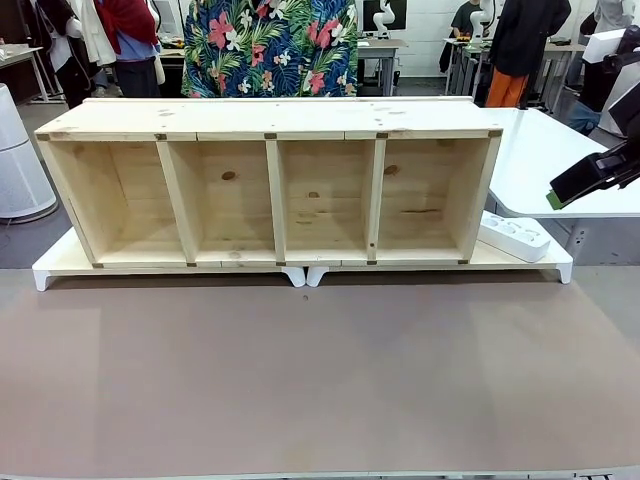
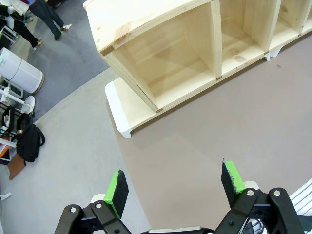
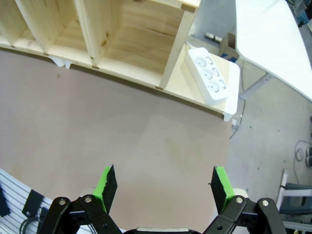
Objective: Perform cable management.
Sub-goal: When the cord part of the Power Cable appears at the lower middle area of the table and stops, grasp the cord part of the Power Cable.
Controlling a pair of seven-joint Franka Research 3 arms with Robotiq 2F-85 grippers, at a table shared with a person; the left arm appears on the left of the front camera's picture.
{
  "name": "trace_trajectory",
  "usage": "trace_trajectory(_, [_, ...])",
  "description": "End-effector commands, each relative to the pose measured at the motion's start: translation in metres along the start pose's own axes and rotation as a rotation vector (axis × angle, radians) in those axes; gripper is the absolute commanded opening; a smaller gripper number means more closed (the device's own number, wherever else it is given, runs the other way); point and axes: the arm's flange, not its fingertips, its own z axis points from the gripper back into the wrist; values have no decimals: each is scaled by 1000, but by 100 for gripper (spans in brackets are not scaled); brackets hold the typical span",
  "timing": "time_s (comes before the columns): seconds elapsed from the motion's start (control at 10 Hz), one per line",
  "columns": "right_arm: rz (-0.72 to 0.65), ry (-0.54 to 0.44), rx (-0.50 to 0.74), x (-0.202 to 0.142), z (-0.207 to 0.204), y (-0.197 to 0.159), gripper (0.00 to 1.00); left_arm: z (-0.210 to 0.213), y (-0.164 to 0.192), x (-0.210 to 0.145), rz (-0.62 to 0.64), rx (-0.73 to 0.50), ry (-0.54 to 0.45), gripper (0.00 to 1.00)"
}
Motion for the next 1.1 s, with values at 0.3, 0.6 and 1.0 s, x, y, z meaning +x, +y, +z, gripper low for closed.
trace_trajectory(0.3, [1, -1, -4, 0, 0, -1, 100, 1, -1, 1, 12, 3, -5, 100])
trace_trajectory(0.6, [1, -1, -4, 0, 0, -1, 100, 1, -1, 1, 12, 3, -5, 100])
trace_trajectory(1.0, [1, -1, -4, 0, 0, -1, 100, 1, -1, 1, 12, 3, -5, 100])
